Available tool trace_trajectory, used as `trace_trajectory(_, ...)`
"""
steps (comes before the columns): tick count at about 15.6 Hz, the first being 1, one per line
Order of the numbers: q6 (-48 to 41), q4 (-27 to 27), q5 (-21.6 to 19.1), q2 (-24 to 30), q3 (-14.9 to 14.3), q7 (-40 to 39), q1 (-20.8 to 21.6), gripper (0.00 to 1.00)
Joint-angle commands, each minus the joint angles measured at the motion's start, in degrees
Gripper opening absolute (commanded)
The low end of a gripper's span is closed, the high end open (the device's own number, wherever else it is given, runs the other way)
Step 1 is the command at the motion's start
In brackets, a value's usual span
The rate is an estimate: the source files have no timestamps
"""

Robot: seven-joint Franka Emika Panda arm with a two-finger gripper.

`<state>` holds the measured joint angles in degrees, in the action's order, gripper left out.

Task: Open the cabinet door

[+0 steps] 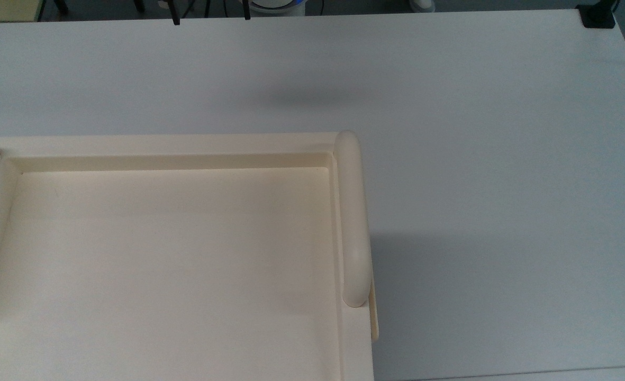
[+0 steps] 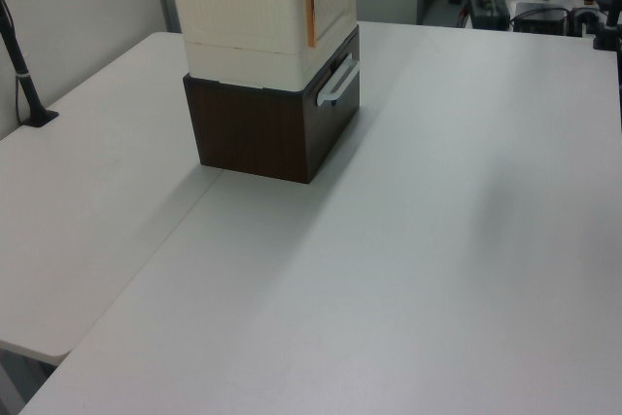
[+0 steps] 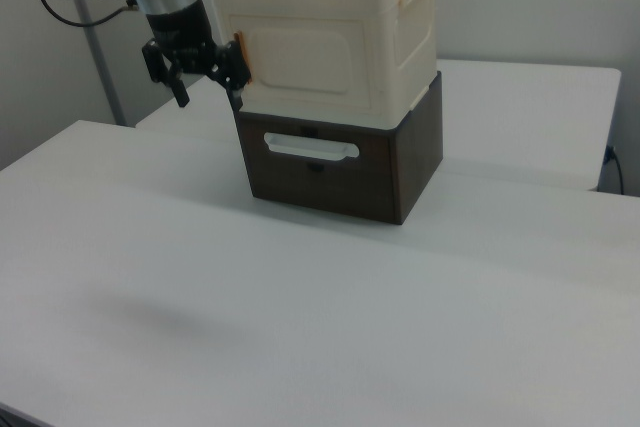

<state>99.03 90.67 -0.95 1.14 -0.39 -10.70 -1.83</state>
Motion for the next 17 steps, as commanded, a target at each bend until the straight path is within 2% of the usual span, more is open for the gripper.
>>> trace_trajectory(1,7.3,1.5,-0.5,0.9,0.2,-1.4,0.8,1.0)
trace_trajectory(3,12.2,1.5,-0.6,-0.2,1.4,-0.9,0.8,0.96)
trace_trajectory(6,18.3,1.6,-0.8,-1.8,3.2,-0.7,1.3,0.69)
trace_trajectory(9,23.7,1.7,-0.9,-3.6,3.5,-0.6,2.8,0.64)
trace_trajectory(13,31.7,1.8,-2.5,-6.5,3.5,-0.4,4.8,0.61)
trace_trajectory(17,40.3,1.6,-2.3,-10.1,3.5,3.2,6.4,0.59)
